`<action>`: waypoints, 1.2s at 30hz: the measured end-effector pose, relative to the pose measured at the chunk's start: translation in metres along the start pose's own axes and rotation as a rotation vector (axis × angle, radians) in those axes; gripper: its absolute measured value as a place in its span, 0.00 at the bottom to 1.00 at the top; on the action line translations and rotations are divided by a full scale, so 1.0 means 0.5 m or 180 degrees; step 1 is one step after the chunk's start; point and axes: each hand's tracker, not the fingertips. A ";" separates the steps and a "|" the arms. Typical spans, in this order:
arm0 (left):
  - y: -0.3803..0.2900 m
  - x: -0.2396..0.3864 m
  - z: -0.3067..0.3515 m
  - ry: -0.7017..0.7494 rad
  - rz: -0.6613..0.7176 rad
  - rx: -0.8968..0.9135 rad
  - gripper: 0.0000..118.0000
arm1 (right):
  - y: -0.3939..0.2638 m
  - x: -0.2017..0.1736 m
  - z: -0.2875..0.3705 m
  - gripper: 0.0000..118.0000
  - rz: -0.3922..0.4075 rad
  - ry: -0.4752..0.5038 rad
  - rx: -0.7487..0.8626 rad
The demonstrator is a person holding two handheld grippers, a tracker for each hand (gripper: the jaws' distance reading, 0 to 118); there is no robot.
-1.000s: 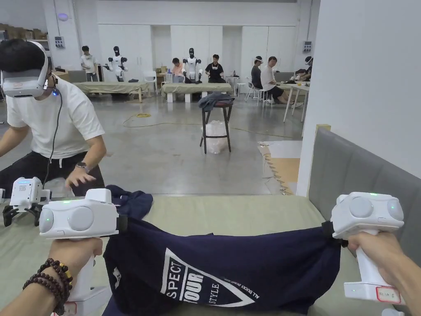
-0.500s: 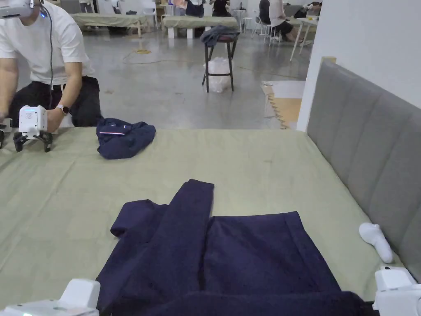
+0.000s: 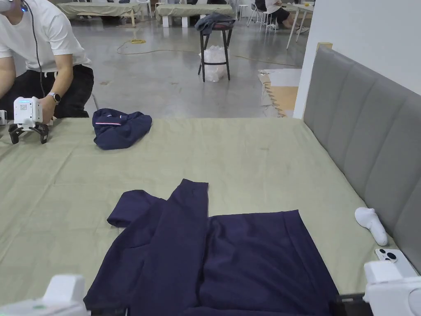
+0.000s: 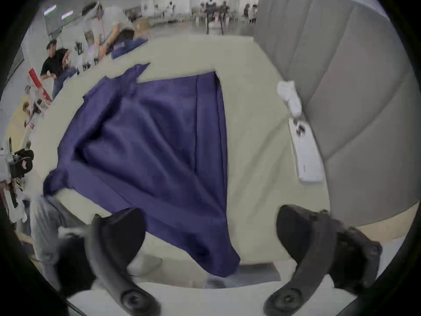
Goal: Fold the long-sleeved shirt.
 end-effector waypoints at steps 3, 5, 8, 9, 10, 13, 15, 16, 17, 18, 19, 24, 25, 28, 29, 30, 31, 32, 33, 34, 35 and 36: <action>0.114 0.046 -0.012 0.0031 -0.0152 0.0050 0.50 | 0.052 -0.022 0.010 0.13 -0.0068 0.0144 0.0072; 0.193 0.085 -0.042 0.0046 -0.0320 0.0450 0.03 | 0.083 -0.040 0.001 0.00 0.0002 0.0181 0.0133; 0.340 0.126 -0.134 0.0001 -0.0366 0.0316 0.03 | 0.123 -0.073 -0.033 0.00 0.0116 0.0186 0.0106; 0.379 0.143 -0.165 -0.0148 -0.0357 0.0320 0.03 | 0.137 -0.081 -0.046 0.01 0.0141 0.0210 0.0109; 0.427 0.156 -0.209 -0.0252 -0.0251 0.0337 0.04 | 0.150 -0.087 -0.059 0.01 0.0162 0.0261 0.0106; 0.536 0.188 -0.373 -0.0248 -0.0275 0.0268 0.76 | 0.172 -0.108 -0.098 0.01 0.0160 0.0373 0.0105; 0.569 0.210 -0.496 -0.0043 -0.0356 -0.0078 0.91 | 0.179 -0.116 -0.130 0.01 0.0153 0.0443 0.0074; 0.577 0.238 -0.541 0.0052 -0.0381 -0.0064 0.80 | 0.181 -0.120 -0.146 0.01 0.0157 0.0471 0.0046; 0.584 0.237 -0.599 0.0128 -0.0374 -0.0115 0.74 | 0.181 -0.122 -0.159 0.01 0.0160 0.0488 0.0022; 0.583 0.247 -0.647 0.0081 -0.0374 -0.0230 0.74 | 0.180 -0.124 -0.171 0.01 0.0166 0.0500 -0.0012; 0.576 0.257 -0.693 0.0029 -0.0365 -0.0405 0.76 | 0.177 -0.126 -0.183 0.01 0.0175 0.0514 -0.0050; 0.504 0.265 -0.804 0.0400 -0.0429 -0.0787 0.54 | 0.155 -0.106 -0.214 0.01 0.0132 0.0544 -0.0191; 0.509 0.265 -0.782 0.0248 -0.0589 -0.0508 0.50 | 0.150 -0.101 -0.215 0.01 0.0131 0.0531 -0.0213; 0.519 0.301 -0.731 0.0219 -0.0599 -0.0682 0.05 | 0.139 -0.092 -0.210 0.00 0.0199 0.0434 -0.0235; 0.539 0.277 -0.715 0.0123 -0.0518 -0.0638 0.05 | 0.137 -0.090 -0.207 0.00 0.0204 0.0419 -0.0232; 0.545 0.280 -0.684 0.0051 -0.0554 -0.0554 0.05 | 0.135 -0.088 -0.200 0.00 0.0193 0.0410 -0.0224; 0.549 0.285 -0.644 -0.0027 -0.0570 -0.0467 0.05 | 0.135 -0.086 -0.190 0.00 0.0178 0.0409 -0.0207; 0.549 0.289 -0.602 -0.0095 -0.0597 -0.0398 0.05 | 0.135 -0.085 -0.180 0.00 0.0167 0.0420 -0.0177; 0.531 0.282 -0.522 -0.0216 -0.0581 -0.0215 0.05 | 0.134 -0.085 -0.167 0.00 0.0153 0.0432 -0.0126; 0.508 0.281 -0.455 -0.0336 -0.0576 -0.0058 0.05 | 0.134 -0.086 -0.153 0.01 0.0135 0.0432 -0.0080; 0.474 0.278 -0.388 -0.0474 -0.0638 0.0056 0.05 | 0.138 -0.087 -0.139 0.00 0.0128 0.0428 -0.0039; 0.429 0.271 -0.324 -0.0619 -0.0664 0.0065 0.05 | 0.138 -0.089 -0.125 0.00 0.0130 0.0428 0.0009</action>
